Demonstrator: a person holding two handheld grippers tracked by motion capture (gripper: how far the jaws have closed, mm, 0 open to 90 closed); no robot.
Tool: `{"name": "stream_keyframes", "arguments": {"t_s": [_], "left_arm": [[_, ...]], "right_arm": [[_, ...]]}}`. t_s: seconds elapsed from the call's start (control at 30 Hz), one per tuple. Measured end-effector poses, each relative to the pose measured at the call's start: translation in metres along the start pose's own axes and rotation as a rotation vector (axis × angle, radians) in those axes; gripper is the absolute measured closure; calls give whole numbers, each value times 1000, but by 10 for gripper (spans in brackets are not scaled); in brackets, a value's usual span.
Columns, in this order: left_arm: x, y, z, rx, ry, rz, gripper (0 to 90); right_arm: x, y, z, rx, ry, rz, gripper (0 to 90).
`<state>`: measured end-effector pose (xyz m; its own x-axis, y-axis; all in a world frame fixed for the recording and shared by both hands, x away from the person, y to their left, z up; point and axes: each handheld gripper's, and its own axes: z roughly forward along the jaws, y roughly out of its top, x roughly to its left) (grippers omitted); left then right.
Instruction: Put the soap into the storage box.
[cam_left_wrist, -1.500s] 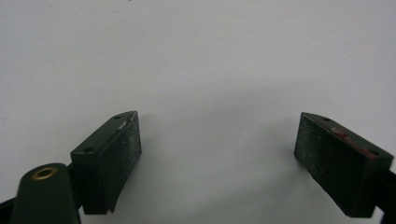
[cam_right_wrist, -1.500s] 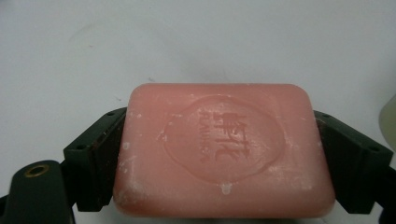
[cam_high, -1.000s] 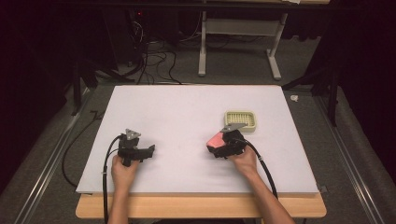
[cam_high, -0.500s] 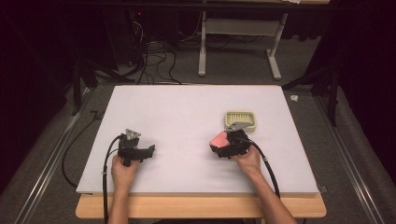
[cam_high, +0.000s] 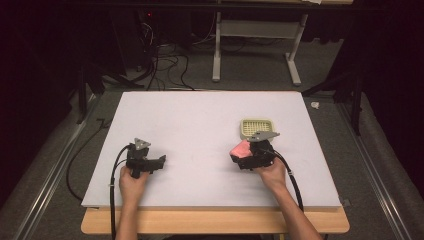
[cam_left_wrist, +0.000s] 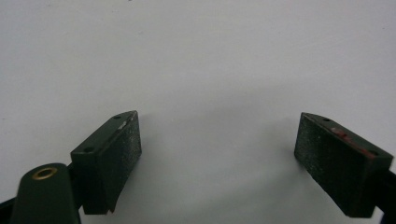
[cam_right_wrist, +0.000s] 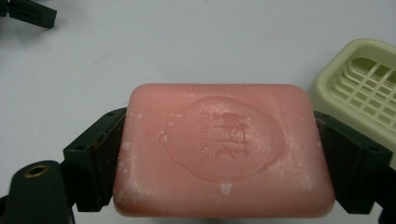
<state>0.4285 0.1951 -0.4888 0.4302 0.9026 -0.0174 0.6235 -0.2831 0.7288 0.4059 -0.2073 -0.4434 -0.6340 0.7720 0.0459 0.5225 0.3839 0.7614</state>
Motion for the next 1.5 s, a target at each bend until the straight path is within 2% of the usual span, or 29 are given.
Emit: {"name": "stream_keyframes", "arguments": {"t_s": [0.2,0.67,0.73,1.0,1.5], "left_arm": [[0,0,0,0,0,0,151],[0,0,0,0,0,0,151],[0,0,0,0,0,0,151],[0,0,0,0,1,1,151],[0,0,0,-1,1,0,151]], "right_arm": [[-7,-10,-10,-6,-19,37,136],[-19,-25,-29,-33,-67,87,135],[-21,-26,-30,-34,-71,82,135],[-30,-36,-39,-37,-104,121,136],[-42,-35,-49,-56,-142,150,136]]}}
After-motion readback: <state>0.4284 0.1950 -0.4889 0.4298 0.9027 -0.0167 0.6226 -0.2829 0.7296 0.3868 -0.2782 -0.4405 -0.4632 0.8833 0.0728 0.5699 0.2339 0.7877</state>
